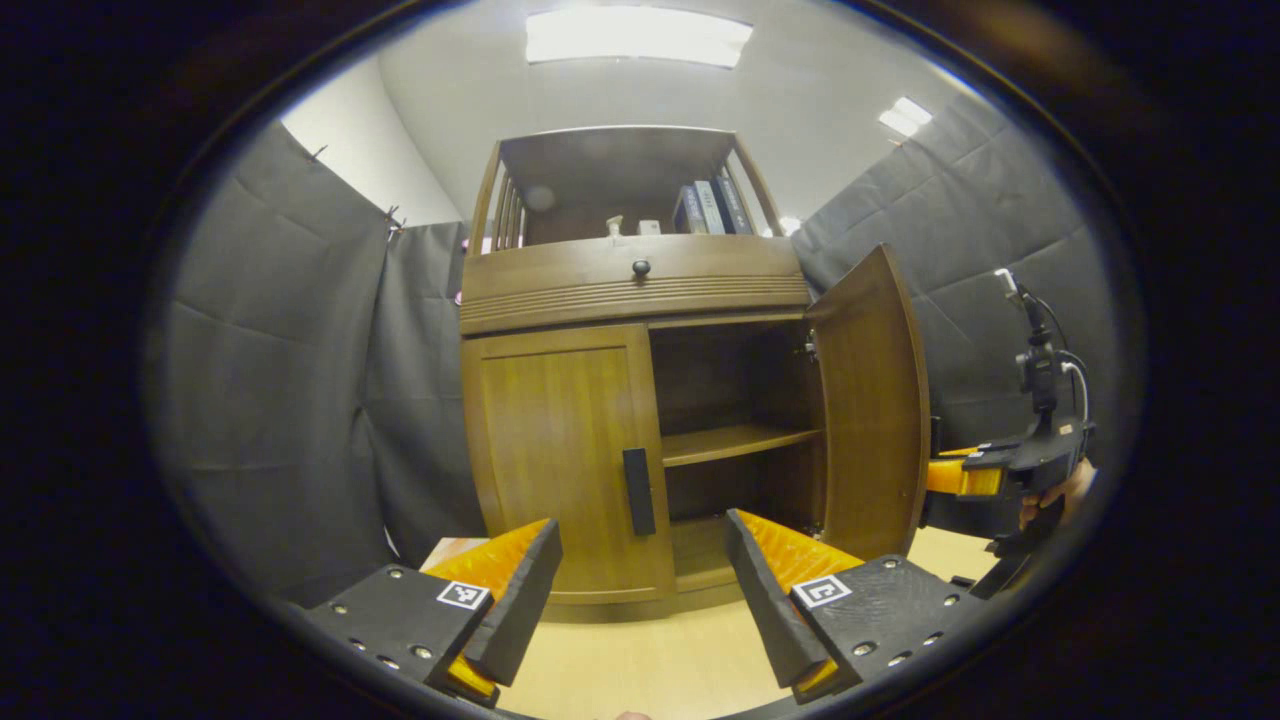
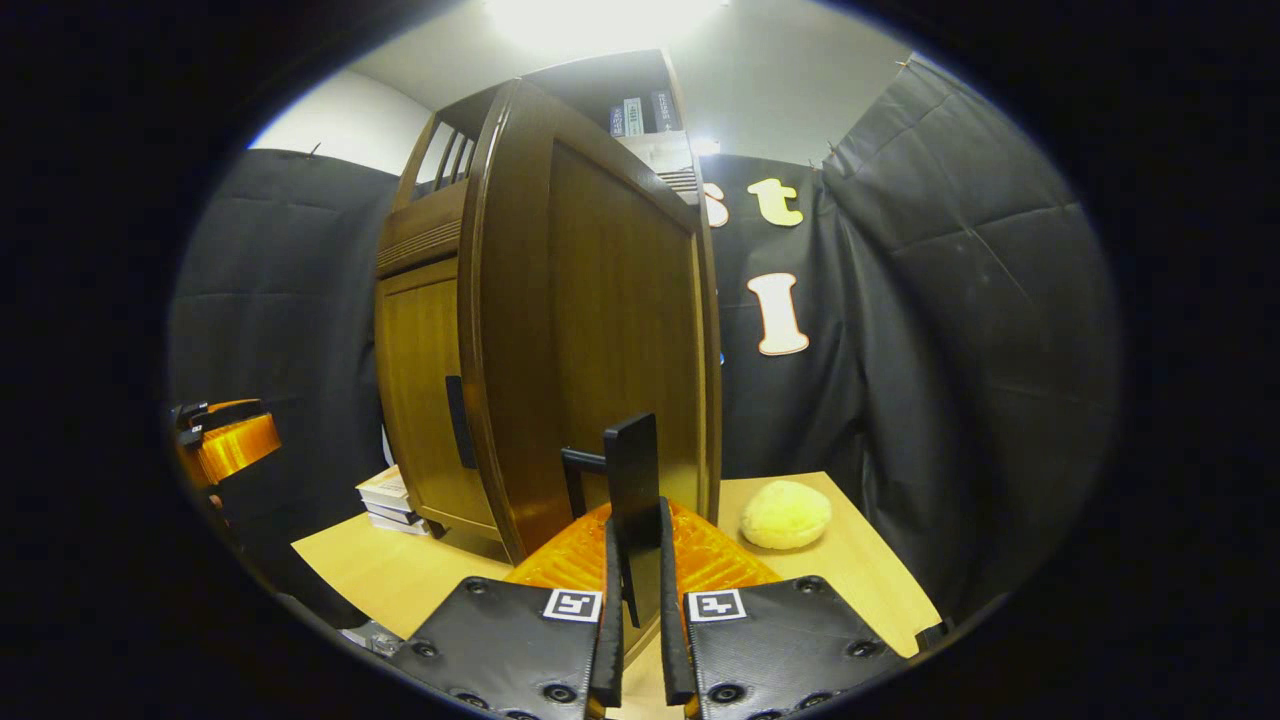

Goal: Open the right door of the double-door shoe cabinet with the right hand, and open the left door with the left hand.

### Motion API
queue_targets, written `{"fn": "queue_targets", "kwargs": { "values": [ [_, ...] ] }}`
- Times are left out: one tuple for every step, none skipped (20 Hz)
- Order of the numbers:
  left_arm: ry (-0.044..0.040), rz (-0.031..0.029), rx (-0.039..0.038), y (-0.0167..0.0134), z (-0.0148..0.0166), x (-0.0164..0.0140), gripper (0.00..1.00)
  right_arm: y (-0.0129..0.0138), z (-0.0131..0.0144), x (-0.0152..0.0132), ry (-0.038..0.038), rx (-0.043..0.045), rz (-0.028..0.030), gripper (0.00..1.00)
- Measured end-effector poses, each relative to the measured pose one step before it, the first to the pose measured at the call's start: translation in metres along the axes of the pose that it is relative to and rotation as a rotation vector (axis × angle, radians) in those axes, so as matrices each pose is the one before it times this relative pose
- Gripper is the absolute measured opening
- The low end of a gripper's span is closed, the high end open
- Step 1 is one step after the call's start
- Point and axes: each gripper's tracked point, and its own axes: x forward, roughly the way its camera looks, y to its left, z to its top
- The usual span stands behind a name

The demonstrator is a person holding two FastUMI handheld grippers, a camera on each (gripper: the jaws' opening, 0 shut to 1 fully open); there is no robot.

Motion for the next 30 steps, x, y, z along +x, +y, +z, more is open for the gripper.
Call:
{"fn": "queue_targets", "kwargs": {
  "values": [
    [-0.00118,-0.00249,0.00306,-0.00063,0.00047,0.0011,0.95,-0.00502,0.00084,-0.00068,-0.00227,0.00543,-0.01297,0.14],
    [-0.00065,-0.00219,0.00266,-0.00004,-0.00079,0.00081,0.95,-0.00631,-0.00012,-0.00039,-0.00052,0.00673,-0.01617,0.17],
    [0.00036,-0.00229,0.00101,-0.00038,0.00008,0.00086,0.95,-0.0072,-0.00063,-0.00062,0.00275,0.00599,-0.01741,0.14],
    [0.00258,-0.00216,0.00005,-0.00105,-0.00151,0.0007,0.95,-0.00789,-0.00057,-0.00056,-0.00097,0.00399,-0.02018,0.14],
    [0.0026,-0.00104,-0.0018,-0.00052,-0.00047,0.00061,0.95,-0.0066,0.0001,-0.0012,0.00169,0.00306,-0.0184,0.17],
    [0.00077,-0.00114,-0.0026,-0.00058,-0.00101,-0.00001,0.95,-0.00641,-0.00031,-0.00133,0.00008,0.00153,-0.02024,0.16],
    [-0.00004,-0.00102,-0.00195,-0.00035,0.0,0.00059,0.95,-0.00564,0.00016,-0.00017,0.00137,0.00101,-0.01338,0.01],
    [0.00088,-0.00124,0.00114,-0.00061,0.0003,0.00109,0.95,-0.00314,-0.00082,-0.00364,0.00336,0.00327,-0.00682,0.0],
    [-0.00034,0.00196,0.00343,0.00163,-0.00079,0.0004,0.95,-0.00358,0.00017,-0.00307,-0.00003,-0.00214,-0.01216,0.0],
    [-0.00038,0.00042,0.00164,0.00026,-0.00064,-0.0003,0.95,-0.00452,-0.00007,-0.00334,-0.00313,-0.00756,-0.01444,0.0],
    [0.00106,-0.00139,-0.00118,-0.0003,-0.00029,0.0006,0.95,-0.00504,0.00089,-0.00302,-0.00383,-0.0049,-0.01823,0.0],
    [0.00091,-0.003,-0.00353,-0.00024,-0.00094,0.00007,0.95,-0.005,0.00114,-0.00448,-0.00543,0.00031,-0.01769,0.11],
    [0.00041,-0.00462,-0.00182,-0.00101,0.00041,0.001,0.95,-0.00287,0.00214,-0.00243,-0.00306,0.00425,-0.01816,0.11],
    [-0.00294,-0.00623,-0.00072,-0.00008,-0.00043,0.00063,0.95,-0.00606,-0.0004,-0.00346,-0.00229,0.00321,-0.02249,0.11],
    [-0.00569,-0.00441,0.00355,-0.00049,0.00111,0.00226,0.94,-0.00742,0.00122,-0.0055,-0.00313,0.00081,-0.01825,0.0],
    [-0.00578,-0.00265,0.003,0.00077,0.00021,0.00226,0.93,-0.00247,0.00214,-0.00597,-0.00568,0.00903,0.00006,0.0],
    [-0.00657,-0.00504,0.00039,-0.00053,0.00123,0.00261,0.93,-0.00086,0.00374,-0.00613,-0.00488,0.00578,-0.0052,0.11],
    [-0.00644,-0.00451,-0.00173,-0.0006,0.00044,0.00259,0.93,-0.00664,0.00125,-0.00413,-0.00272,-0.00364,-0.02142,0.11],
    [-0.00509,-0.00291,-0.00203,-0.00037,0.00088,0.00319,0.94,-0.00052,0.0028,-0.00464,-0.0041,-0.00012,0.00646,0.21],
    [-0.00464,-0.00103,-0.0033,-0.00019,0.00014,0.00188,0.94,0.00197,0.00212,-0.00717,-0.00265,-0.00266,-0.00082,0.22],
    [-0.00481,-0.00096,-0.00451,-0.0003,0.00077,0.00281,0.94,-0.00109,0.00419,-0.00518,-0.00729,-0.00823,-0.01036,0.28],
    [-0.00385,-0.00033,-0.00538,-0.00019,-0.00031,0.00193,0.94,-0.00168,0.00468,-0.00561,-0.01109,-0.00998,-0.00394,0.31],
    [-0.00646,0.00194,-0.0045,-0.0002,0.00098,0.00259,0.95,-0.0015,0.0039,-0.00517,-0.01252,-0.00775,-0.00928,0.54],
    [-0.00382,0.00162,-0.00365,0.00063,-0.00002,0.00299,0.95,-0.00176,0.00504,-0.00638,-0.01024,-0.00665,-0.01305,0.76],
    [-0.00032,0.00198,-0.00271,-0.00008,-0.00036,0.00336,0.95,-0.00188,0.00422,-0.00538,-0.01124,-0.00227,-0.01315,0.99],
    [0.00041,0.00277,-0.00391,0.00077,-0.00104,0.00169,0.95,0.0022,0.00253,-0.00421,-0.00487,0.00002,-0.00678,0.92],
    [0.00034,0.00469,-0.00509,0.00055,-0.00065,0.00322,0.95,0.00098,0.00042,-0.00489,-0.00235,0.00056,-0.006,0.92],
    [0.00283,0.00461,-0.00733,0.00008,-0.00119,0.00236,0.95,0.00018,0.00071,-0.00577,-0.0025,-0.00363,-0.00525,0.96],
    [0.00008,0.00227,-0.00512,-0.00032,-0.0003,0.0024,0.95,-0.00098,0.00098,-0.00499,-0.00283,-0.0062,-0.00574,0.96],
    [-0.00025,0.00389,-0.0027,0.00105,-0.00136,0.00205,0.95,-0.00196,0.0009,-0.00483,-0.00197,-0.00537,-0.00545,0.96]
  ]
}}
